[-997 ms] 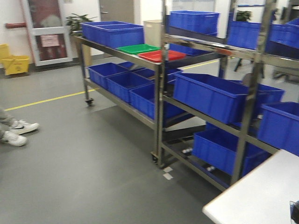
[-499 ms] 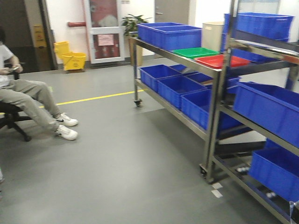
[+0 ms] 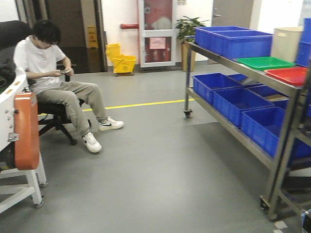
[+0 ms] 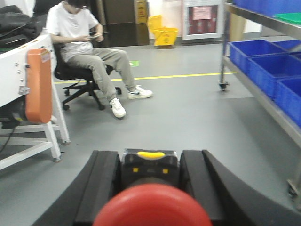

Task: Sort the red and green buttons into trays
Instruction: 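Drive the base, holding both buttons, to the shelf with green and red trays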

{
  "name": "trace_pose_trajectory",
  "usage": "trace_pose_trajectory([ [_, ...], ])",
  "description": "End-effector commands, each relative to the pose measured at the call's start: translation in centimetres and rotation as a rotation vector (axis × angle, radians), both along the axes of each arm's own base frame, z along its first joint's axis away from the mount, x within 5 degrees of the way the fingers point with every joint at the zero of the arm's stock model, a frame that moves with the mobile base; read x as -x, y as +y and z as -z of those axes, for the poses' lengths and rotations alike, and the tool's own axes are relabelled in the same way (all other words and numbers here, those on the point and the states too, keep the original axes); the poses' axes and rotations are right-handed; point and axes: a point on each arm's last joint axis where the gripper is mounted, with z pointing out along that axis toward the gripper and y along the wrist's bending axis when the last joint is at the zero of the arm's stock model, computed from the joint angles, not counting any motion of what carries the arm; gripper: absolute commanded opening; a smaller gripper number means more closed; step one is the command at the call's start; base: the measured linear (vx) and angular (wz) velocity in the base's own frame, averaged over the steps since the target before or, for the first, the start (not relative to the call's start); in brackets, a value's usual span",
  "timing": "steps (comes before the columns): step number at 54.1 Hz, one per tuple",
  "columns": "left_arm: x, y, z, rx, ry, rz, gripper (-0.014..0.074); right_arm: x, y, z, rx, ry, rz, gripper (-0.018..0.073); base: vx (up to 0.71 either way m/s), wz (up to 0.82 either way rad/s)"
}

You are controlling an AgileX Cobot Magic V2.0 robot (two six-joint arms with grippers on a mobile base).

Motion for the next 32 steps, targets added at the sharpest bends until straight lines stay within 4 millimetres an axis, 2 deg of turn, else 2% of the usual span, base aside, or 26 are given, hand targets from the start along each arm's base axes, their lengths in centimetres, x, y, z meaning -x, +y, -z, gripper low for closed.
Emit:
trace_pose_trajectory([
  [1, 0.23, -0.22, -1.76, 0.036, -0.107, 0.028, -0.0003, 0.02, 0.21, -1.89, -0.024, -0.116, -0.024, -0.0009, 0.30, 0.33],
  [32, 0.23, -0.22, -1.75, 0.036, -0.106, 0.028, -0.0003, 0.02, 0.21, -1.89, -0.024, -0.116, -0.024, -0.0009, 0.32, 0.19],
])
